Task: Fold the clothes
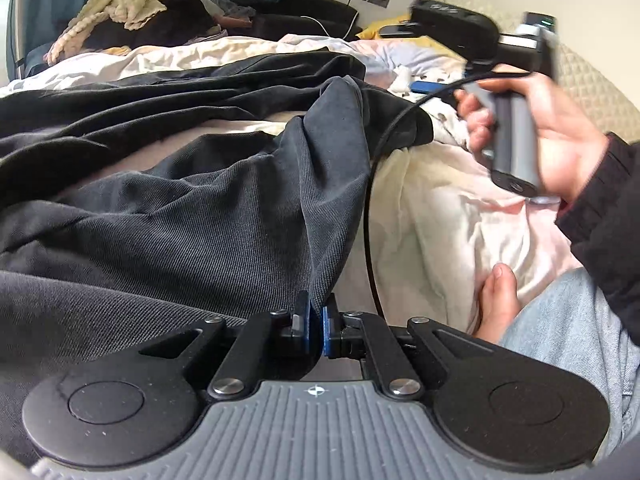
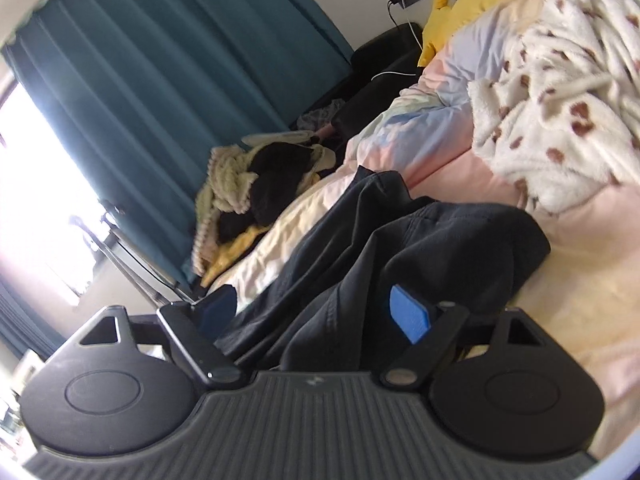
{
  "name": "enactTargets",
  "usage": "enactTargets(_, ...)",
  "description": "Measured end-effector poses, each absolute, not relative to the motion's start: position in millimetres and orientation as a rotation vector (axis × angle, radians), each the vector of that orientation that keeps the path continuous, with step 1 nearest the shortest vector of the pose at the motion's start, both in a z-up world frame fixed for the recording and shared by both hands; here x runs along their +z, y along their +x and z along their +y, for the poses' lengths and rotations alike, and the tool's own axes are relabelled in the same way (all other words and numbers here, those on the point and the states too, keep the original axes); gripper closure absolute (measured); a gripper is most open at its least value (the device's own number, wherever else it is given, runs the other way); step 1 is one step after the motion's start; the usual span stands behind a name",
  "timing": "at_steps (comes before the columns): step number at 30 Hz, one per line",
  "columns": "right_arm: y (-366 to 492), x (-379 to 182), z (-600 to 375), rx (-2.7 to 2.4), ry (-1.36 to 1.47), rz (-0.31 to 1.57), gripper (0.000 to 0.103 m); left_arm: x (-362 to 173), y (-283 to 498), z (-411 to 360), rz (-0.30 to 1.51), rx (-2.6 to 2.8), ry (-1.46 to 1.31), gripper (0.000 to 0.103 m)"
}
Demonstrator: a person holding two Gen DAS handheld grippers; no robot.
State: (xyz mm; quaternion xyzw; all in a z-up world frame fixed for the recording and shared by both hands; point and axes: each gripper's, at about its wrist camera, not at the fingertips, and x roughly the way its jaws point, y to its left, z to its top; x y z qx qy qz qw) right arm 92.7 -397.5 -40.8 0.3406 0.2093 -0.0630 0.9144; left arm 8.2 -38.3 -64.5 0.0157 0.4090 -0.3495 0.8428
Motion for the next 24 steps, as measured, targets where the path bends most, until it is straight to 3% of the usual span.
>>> enactTargets(4, 144.6, -46.8, -387.6, -0.128, 0.5, 0.497, 0.018, -68.7, 8.8, -37.6, 0.855, -0.753, 0.039, 0.096)
enactTargets(11, 193.1, -91.4, -377.0, -0.128, 0.426, 0.63, 0.021, -81.7, 33.1, -29.9, 0.909, -0.766, -0.052, 0.096)
enactTargets(12, 195.4, -95.8, -375.5, -0.131, 0.398, 0.644, 0.028, -80.7, 35.2, -31.1, 0.911, -0.768, -0.057, 0.096)
enactTargets(15, 197.8, -102.7, -379.7, -0.178, 0.374, 0.668, 0.086, -78.8, 32.6, -28.8, 0.909, -0.775, -0.08, 0.096)
enactTargets(20, 177.2, -92.5, -396.9, -0.242, 0.53, 0.564, 0.087, -74.9, 27.0, -23.0, 0.879, -0.777, -0.123, 0.096)
enactTargets(24, 137.0, -56.0, -398.5, -0.154, 0.65, 0.273, 0.088, -67.9, 18.2, -17.5, 0.838, -0.785, -0.158, 0.096)
